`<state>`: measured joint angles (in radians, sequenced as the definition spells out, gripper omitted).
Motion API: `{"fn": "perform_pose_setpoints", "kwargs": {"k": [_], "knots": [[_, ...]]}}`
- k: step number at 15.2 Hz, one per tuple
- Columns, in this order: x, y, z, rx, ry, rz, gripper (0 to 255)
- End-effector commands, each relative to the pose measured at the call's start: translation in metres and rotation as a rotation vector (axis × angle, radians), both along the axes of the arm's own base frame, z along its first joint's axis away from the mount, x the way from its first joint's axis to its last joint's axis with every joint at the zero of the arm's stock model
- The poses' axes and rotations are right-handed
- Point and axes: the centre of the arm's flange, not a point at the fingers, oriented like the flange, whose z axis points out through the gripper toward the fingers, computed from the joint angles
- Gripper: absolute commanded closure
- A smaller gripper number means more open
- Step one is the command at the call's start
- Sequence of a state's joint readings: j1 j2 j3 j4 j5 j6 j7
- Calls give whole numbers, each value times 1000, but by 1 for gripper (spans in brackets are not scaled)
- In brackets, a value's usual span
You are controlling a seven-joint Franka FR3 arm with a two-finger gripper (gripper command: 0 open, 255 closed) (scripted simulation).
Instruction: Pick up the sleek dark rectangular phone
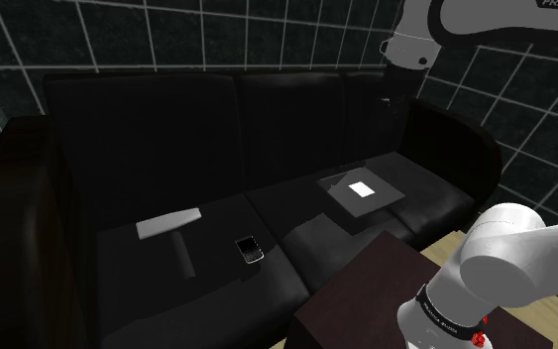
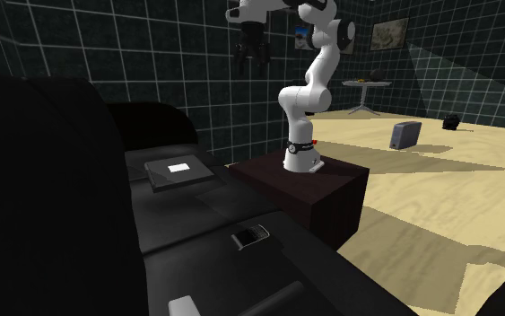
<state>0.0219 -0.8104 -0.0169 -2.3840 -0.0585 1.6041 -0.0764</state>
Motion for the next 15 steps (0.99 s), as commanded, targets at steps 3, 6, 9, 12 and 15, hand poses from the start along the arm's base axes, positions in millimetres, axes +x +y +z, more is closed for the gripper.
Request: {"fn": "perform_pose_setpoints", "kwargs": {"k": [3, 6, 9, 12, 15], "knots": [[11, 10, -22, 5, 3, -7, 0], [27, 26, -54, 12, 8, -18, 0], [44, 41, -86, 19, 13, -28, 0], [60, 57, -119, 27, 18, -39, 0], [77, 72, -151, 34, 23, -49, 0]]}}
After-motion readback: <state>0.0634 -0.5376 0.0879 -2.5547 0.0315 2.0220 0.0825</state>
